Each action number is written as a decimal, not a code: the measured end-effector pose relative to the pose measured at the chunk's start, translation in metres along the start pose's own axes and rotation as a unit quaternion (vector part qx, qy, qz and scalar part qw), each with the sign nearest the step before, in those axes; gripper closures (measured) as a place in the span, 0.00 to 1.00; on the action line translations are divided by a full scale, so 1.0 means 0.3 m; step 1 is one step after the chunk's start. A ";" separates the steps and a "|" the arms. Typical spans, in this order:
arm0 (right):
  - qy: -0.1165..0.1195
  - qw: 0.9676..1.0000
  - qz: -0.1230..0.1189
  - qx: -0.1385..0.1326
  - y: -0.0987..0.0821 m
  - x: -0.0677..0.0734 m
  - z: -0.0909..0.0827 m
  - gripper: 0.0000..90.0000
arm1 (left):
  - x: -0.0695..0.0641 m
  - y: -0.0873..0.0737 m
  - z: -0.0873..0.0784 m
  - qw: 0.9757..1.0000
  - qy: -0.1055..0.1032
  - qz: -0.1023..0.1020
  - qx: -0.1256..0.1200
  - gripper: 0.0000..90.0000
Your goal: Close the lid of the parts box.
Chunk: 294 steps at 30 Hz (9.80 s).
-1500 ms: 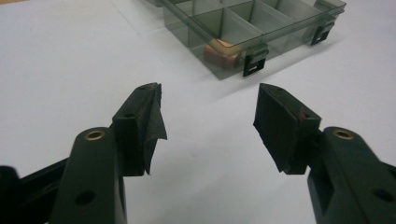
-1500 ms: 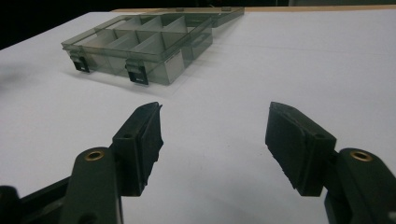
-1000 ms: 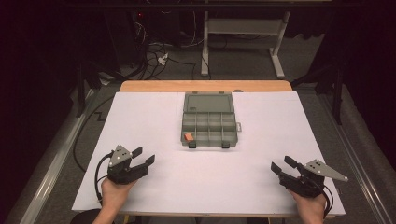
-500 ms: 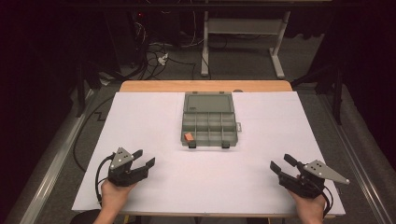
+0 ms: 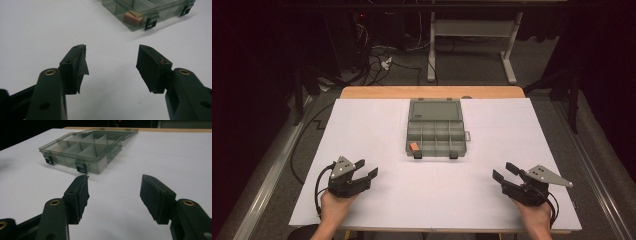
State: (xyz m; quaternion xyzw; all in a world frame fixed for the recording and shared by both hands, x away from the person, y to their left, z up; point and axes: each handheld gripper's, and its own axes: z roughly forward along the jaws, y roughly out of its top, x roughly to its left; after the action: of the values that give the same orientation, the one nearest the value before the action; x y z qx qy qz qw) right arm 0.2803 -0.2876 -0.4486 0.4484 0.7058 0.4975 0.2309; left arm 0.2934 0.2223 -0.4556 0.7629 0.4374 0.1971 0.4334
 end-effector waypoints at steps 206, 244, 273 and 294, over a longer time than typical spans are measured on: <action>-0.027 0.976 0.026 0.215 0.317 0.011 0.575 0.78 | 0.162 0.490 0.733 0.984 -0.052 -0.139 0.098 0.52; -0.026 0.973 0.023 0.228 0.328 0.010 0.580 0.79 | 0.186 0.491 0.753 0.972 -0.092 -0.185 0.117 0.51; -0.024 0.970 0.024 0.242 0.340 0.008 0.586 0.79 | 0.206 0.486 0.743 0.965 -0.116 -0.206 0.115 0.52; -0.024 0.968 0.033 0.248 0.345 0.008 0.587 0.78 | 0.208 0.473 0.765 0.959 -0.130 -0.227 0.108 0.50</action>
State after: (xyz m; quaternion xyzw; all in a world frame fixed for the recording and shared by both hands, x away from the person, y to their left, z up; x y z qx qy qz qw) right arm 0.4570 -0.1877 -0.4245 0.5269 0.7858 0.3035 0.1131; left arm 0.5534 0.1280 -0.4678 0.7052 0.5574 -0.0560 0.4345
